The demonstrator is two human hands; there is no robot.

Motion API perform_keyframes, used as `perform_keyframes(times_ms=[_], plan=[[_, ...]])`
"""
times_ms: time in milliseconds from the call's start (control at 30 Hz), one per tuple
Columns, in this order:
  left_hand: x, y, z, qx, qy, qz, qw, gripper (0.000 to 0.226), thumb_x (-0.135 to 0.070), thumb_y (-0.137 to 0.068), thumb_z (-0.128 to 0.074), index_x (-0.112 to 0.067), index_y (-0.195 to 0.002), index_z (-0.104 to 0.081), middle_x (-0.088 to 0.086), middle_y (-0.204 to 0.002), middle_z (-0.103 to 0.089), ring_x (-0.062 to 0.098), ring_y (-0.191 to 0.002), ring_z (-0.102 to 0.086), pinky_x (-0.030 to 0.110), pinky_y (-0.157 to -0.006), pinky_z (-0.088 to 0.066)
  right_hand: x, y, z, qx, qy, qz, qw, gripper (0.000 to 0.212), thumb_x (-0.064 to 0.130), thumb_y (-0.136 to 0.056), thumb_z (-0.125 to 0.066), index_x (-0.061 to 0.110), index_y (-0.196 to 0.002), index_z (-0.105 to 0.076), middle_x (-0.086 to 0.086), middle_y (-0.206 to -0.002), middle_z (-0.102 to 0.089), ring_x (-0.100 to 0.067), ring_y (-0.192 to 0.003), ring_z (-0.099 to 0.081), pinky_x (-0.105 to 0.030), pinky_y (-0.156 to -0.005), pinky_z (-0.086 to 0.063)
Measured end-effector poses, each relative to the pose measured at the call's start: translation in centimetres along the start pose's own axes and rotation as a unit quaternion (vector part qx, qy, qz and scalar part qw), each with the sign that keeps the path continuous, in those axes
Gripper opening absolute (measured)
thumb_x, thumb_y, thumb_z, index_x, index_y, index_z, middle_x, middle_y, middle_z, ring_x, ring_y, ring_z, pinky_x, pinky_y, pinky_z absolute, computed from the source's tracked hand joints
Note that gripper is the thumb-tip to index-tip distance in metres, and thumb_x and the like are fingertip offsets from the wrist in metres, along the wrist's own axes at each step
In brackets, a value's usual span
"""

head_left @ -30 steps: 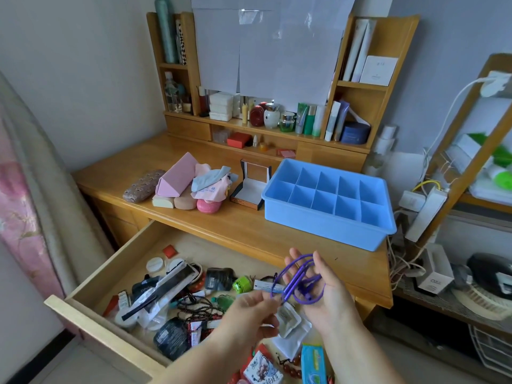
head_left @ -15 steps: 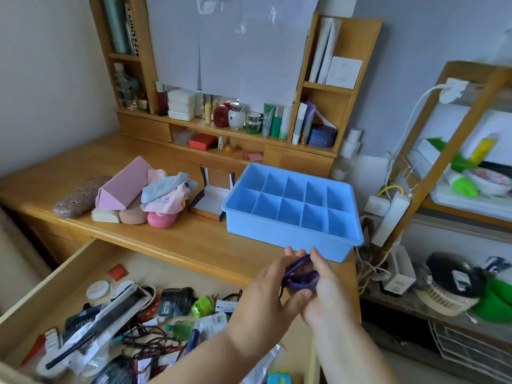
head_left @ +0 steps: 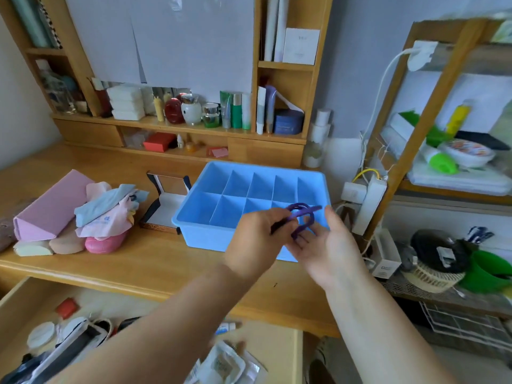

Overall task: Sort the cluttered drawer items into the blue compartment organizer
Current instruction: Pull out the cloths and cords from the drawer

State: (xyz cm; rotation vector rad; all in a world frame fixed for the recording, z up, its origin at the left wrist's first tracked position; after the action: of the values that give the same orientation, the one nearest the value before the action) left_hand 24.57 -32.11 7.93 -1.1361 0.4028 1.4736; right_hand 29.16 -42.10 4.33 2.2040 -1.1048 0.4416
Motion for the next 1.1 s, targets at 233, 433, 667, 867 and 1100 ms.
perform_keyframes(times_ms=[233, 433, 667, 867, 1100], plan=[[1.4, -5.8, -4.2, 0.104, -0.067, 0.101, 0.987, 0.022, -0.012, -0.091, -0.056, -0.004, -0.072, -0.062, 0.008, -0.061, -0.060, 0.018, -0.053, -0.060, 0.025, -0.050, -0.049, 5.1, 1.7, 3.9, -0.127, 0.618, 0.386, 0.673, 0.025, 0.011, -0.097, -0.043, 0.018, -0.111, -0.063, 0.003, -0.112, -0.064, -0.010, -0.102, -0.056, -0.023, -0.084, -0.042], [0.4, -7.3, -8.8, 0.196, -0.467, 0.027, 0.862, 0.024, -0.024, -0.092, -0.050, -0.017, -0.070, -0.045, -0.001, -0.076, -0.055, 0.021, -0.085, -0.057, 0.026, -0.058, -0.033, 4.7, 1.6, 4.3, -0.088, 0.641, 0.455, 0.612, 0.019, 0.002, -0.090, -0.053, 0.008, -0.108, -0.055, 0.001, -0.103, -0.057, -0.015, -0.095, -0.056, -0.032, -0.079, -0.049], [1.7, -5.8, -11.3, 0.470, -0.384, 0.054, 0.793, 0.046, -0.027, -0.104, -0.023, -0.010, -0.146, -0.027, 0.008, -0.150, -0.034, 0.027, -0.139, -0.027, 0.040, -0.113, -0.017, 5.6, -0.8, 3.3, 0.002, 0.768, 0.383, 0.513, 0.044, 0.028, -0.101, -0.027, 0.015, -0.128, -0.058, -0.001, -0.142, -0.049, -0.012, -0.135, -0.037, -0.046, -0.114, -0.020], [2.2, -4.3, -8.0, 0.310, -0.268, 0.026, 0.912, 0.037, -0.045, -0.098, -0.037, -0.022, -0.125, -0.047, 0.003, -0.109, -0.062, 0.025, -0.102, -0.055, 0.036, -0.086, -0.038, 6.4, -2.5, 3.6, 0.030, 0.848, 0.338, 0.407, 0.056, 0.036, -0.095, -0.015, 0.023, -0.134, -0.052, 0.008, -0.138, -0.053, -0.010, -0.138, -0.031, -0.040, -0.116, -0.004], [1.4, -1.8, -4.0, 0.181, -0.195, -0.168, 0.949, 0.025, -0.022, -0.093, -0.056, -0.018, -0.116, -0.066, -0.002, -0.108, -0.067, 0.014, -0.098, -0.060, 0.034, -0.082, -0.050, 5.9, -3.9, 3.4, 0.084, 0.909, 0.284, 0.294, 0.047, 0.034, -0.099, -0.020, 0.030, -0.126, -0.059, 0.013, -0.141, -0.048, -0.008, -0.142, -0.020, -0.040, -0.116, 0.005]])
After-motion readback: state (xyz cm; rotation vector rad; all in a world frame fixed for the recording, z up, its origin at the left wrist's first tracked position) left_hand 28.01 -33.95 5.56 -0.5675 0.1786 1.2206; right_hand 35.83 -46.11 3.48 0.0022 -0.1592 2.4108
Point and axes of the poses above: each hand's wrist, its own y-axis away from the middle knuckle, its own z-axis out of the back of the hand, x = y × z, the point moved 6 cm from there along -y, towards the middle knuckle
